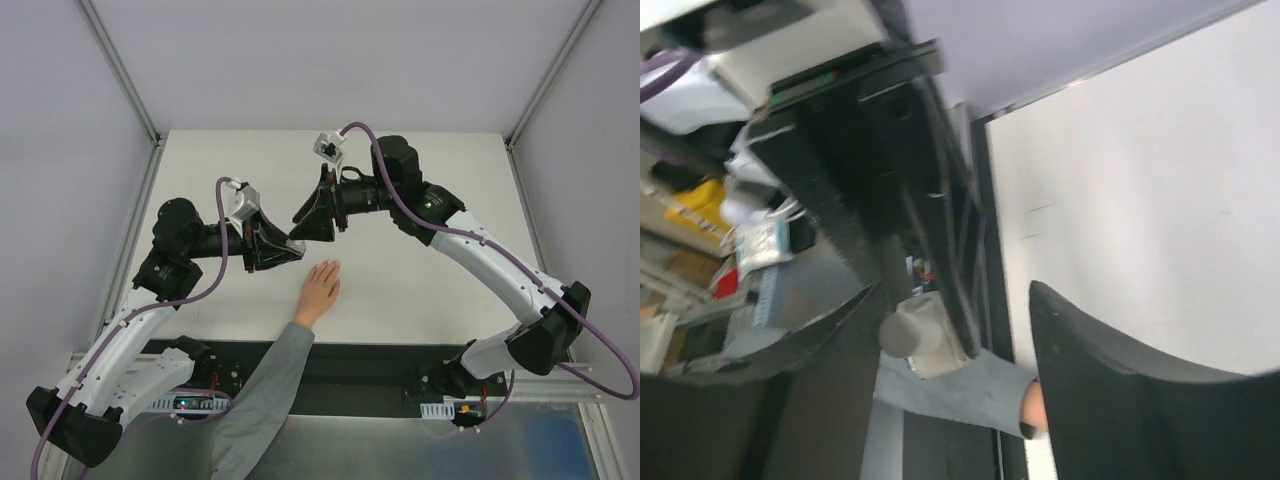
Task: Paint the nails
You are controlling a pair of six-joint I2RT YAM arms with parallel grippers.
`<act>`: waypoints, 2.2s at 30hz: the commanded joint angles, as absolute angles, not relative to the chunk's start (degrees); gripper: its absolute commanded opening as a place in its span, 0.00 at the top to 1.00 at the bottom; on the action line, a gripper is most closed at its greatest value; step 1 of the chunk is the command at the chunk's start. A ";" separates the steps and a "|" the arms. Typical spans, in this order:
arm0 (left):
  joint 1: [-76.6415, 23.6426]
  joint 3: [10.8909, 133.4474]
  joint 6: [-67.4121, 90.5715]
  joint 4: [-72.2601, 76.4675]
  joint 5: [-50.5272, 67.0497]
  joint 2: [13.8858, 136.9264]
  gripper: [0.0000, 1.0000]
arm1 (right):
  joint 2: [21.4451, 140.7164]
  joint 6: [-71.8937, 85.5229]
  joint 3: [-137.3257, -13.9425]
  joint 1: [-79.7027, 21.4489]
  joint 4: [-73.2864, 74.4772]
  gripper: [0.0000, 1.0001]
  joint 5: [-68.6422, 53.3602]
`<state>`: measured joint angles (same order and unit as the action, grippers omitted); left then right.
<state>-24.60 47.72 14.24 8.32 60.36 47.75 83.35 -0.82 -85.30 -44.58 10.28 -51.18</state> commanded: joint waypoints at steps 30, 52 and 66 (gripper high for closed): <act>-24.87 46.41 3.51 6.06 39.81 44.74 1.00 | 87.19 16.17 -100.64 -65.30 28.74 0.57 21.01; -24.00 46.40 20.93 19.27 75.24 46.85 1.00 | 84.48 1.15 -79.81 -44.03 -8.96 1.00 -68.74; -23.55 47.82 7.31 7.21 53.45 45.18 1.00 | 76.56 -0.27 -80.95 -46.93 7.37 0.27 -36.54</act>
<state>-22.98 46.04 13.89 7.29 59.68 47.13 81.08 -0.69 -78.76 -45.50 2.79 -51.20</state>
